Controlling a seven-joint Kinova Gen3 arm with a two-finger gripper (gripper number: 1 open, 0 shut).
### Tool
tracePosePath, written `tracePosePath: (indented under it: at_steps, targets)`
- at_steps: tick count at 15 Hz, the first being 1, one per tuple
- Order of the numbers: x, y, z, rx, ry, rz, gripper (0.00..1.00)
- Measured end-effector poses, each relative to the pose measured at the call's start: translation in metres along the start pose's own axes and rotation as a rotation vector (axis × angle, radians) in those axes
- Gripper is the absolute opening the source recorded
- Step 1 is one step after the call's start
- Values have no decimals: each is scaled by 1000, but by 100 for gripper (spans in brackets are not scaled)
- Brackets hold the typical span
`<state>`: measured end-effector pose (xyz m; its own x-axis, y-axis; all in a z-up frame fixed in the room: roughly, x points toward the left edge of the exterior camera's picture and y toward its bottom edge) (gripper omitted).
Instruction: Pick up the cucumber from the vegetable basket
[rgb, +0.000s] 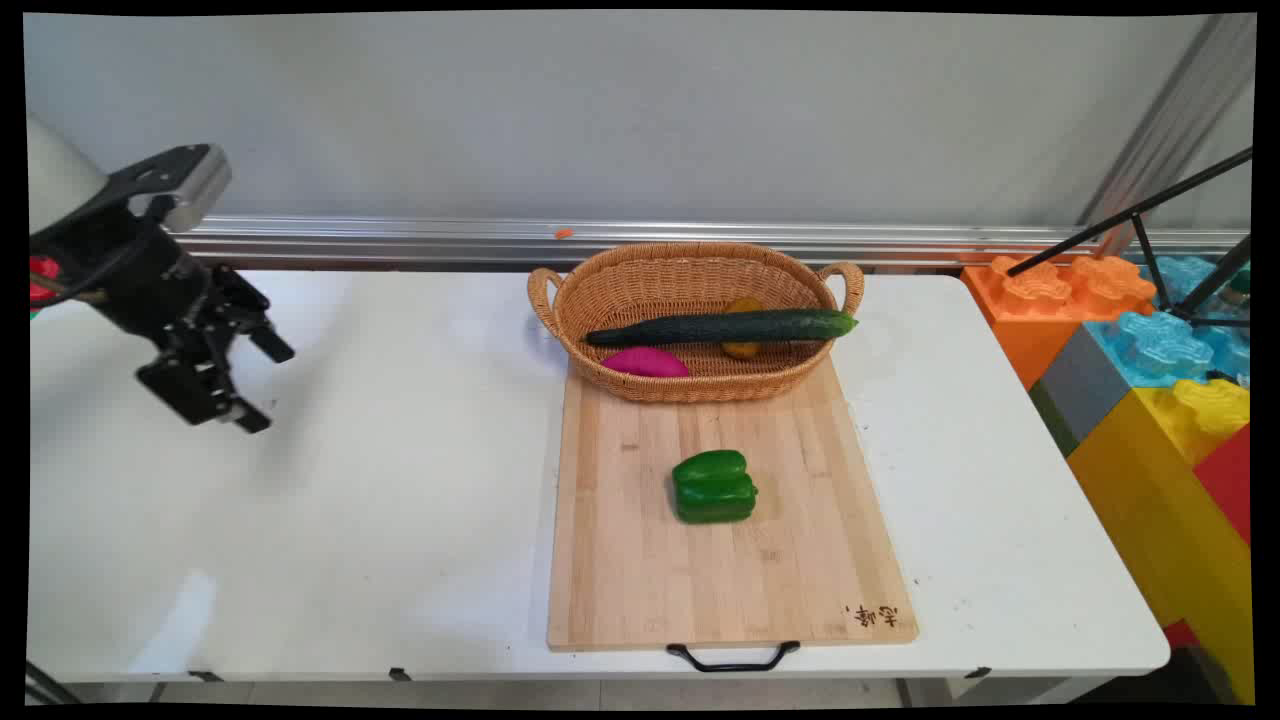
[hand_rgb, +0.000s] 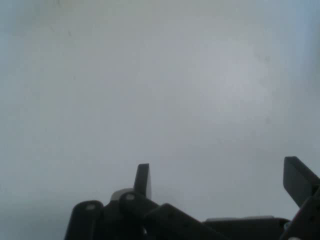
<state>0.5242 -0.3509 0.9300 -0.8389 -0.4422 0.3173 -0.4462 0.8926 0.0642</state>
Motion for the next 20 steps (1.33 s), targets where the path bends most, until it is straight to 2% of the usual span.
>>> tracePosePath:
  at_steps: [3, 8, 11, 14, 17, 20]
  targets:
    - [25, -6, 11, 34, 64, -16, 100]
    - [86, -22, 30, 85, 160, -11, 100]
    - [151, -34, 49, 117, 225, 46, 100]
    - [207, -42, 75, 126, 261, 103, 100]
    - [249, -49, 103, 138, 284, 138, 100]
    - [280, -55, 132, 159, 295, 166, 100]
